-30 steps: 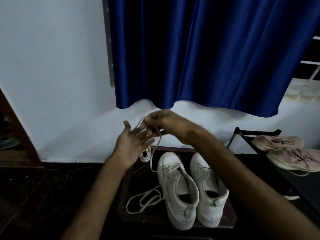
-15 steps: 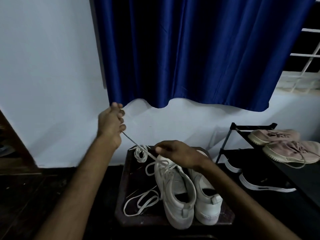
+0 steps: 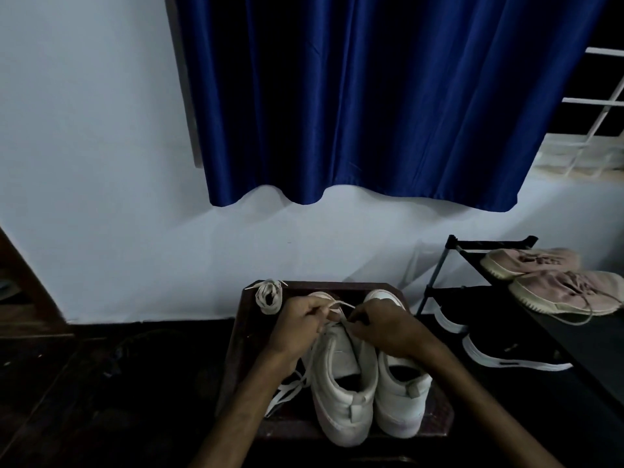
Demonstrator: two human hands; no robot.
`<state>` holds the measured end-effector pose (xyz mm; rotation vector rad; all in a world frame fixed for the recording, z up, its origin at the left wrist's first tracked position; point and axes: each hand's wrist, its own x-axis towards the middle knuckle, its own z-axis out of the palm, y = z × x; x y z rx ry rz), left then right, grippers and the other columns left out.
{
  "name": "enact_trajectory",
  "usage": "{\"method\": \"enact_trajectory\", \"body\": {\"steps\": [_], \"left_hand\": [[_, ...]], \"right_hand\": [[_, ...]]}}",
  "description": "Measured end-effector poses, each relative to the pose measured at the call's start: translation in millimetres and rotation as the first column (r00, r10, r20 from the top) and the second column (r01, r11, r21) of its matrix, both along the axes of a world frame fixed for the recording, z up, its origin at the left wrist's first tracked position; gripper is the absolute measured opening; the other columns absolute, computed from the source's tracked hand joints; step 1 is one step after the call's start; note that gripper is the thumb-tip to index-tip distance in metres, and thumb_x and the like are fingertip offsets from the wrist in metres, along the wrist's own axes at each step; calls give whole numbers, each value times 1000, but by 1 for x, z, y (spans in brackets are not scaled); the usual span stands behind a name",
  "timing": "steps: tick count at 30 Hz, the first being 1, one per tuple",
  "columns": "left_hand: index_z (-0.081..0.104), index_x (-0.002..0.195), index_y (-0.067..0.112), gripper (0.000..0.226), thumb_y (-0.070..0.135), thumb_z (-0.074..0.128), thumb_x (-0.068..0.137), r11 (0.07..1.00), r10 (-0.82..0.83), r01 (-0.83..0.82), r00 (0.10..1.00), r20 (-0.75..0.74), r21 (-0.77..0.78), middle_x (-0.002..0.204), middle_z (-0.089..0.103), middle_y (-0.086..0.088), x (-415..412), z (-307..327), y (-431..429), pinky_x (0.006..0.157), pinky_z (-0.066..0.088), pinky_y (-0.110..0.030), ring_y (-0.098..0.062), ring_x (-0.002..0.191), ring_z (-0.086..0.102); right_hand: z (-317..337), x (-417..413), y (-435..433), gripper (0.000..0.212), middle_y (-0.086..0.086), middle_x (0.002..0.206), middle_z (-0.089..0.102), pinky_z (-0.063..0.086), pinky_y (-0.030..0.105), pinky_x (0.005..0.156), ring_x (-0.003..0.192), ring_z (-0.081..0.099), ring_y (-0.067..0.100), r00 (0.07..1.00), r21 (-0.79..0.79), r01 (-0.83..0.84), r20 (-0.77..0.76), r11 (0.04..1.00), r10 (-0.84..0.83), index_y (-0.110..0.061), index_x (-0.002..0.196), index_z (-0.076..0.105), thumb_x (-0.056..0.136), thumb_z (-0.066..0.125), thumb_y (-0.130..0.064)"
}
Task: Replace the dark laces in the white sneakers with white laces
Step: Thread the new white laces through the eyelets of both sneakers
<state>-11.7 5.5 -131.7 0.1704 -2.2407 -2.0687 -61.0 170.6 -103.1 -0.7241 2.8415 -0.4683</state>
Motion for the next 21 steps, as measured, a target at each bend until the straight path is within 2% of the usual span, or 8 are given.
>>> {"method": "enact_trajectory", "body": {"steps": [2, 4, 7, 9, 11, 13, 18, 21], "left_hand": [[74, 79, 10, 22, 1, 60, 92, 998, 34, -36, 999, -41, -50, 72, 72, -5, -4, -5, 4, 65, 51, -21, -5, 64, 63], [75, 71, 13, 19, 14, 68, 89, 991, 61, -67, 997, -53, -118, 67, 72, -3, -6, -14, 6, 72, 53, -33, -9, 67, 65], [79, 78, 15, 15, 25, 70, 85, 978, 97, -107, 993, -62, -180, 68, 73, 4, -7, -16, 10, 70, 55, -35, -6, 67, 66], [78, 75, 13, 18, 27, 69, 83, 954, 97, -113, 993, -71, -278, 67, 72, -1, -7, -16, 12, 66, 52, -33, -4, 64, 62], [73, 69, 7, 29, 33, 65, 79, 904, 101, -125, 992, -80, -408, 62, 65, -11, -8, -16, 14, 62, 47, -38, -9, 57, 55], [70, 69, 5, 27, 29, 65, 79, 858, 94, -125, 992, -87, -497, 63, 63, -14, -7, -17, 16, 63, 45, -40, -17, 59, 59], [70, 69, 7, 27, 33, 63, 72, 804, 65, -80, 997, -46, -589, 66, 66, -10, -8, -12, 16, 66, 48, -38, -20, 66, 63], [71, 71, 8, 22, 29, 67, 75, 770, 106, -115, 993, -51, -628, 70, 69, -9, -8, -10, 19, 65, 46, -33, -19, 69, 64]], "right_hand": [[-6, 3, 2, 25, -7, 72, 64, 47, 28, 68, 72, 58, 9, 998, -82, 50, -24, 995, -52, -21, 91, 73, 89, 60, -42], [-9, 1, 8, 19, -6, 89, 72, 48, 26, 77, 84, 63, 8, 998, -173, 67, 23, 983, -64, -23, 97, 75, 88, 65, -36], [-5, -3, 13, 16, -5, 97, 73, 48, 23, 82, 90, 65, 7, 998, -233, 55, 54, 971, -44, -21, 100, 76, 88, 67, -26], [-4, -8, 12, 16, -1, 96, 74, 47, 24, 83, 91, 66, 11, 999, -215, 27, 48, 976, -17, -19, 100, 77, 88, 67, -22], [-6, -12, 12, 16, 5, 95, 74, 49, 31, 84, 92, 67, 18, 997, -199, 33, 69, 979, -20, -16, 99, 76, 88, 67, -21], [-8, -15, 14, 16, 9, 94, 74, 50, 37, 85, 92, 67, 23, 993, -209, 59, 108, 976, -37, -15, 100, 76, 88, 66, -18], [-15, -13, 16, 16, 7, 91, 75, 51, 38, 83, 89, 68, 21, 992, -263, 89, 112, 961, -61, -16, 98, 77, 86, 67, -15], [-17, -11, 15, 14, 5, 89, 75, 52, 39, 82, 87, 68, 20, 990, -290, 119, 114, 950, -89, -16, 95, 77, 84, 69, -16]]}}
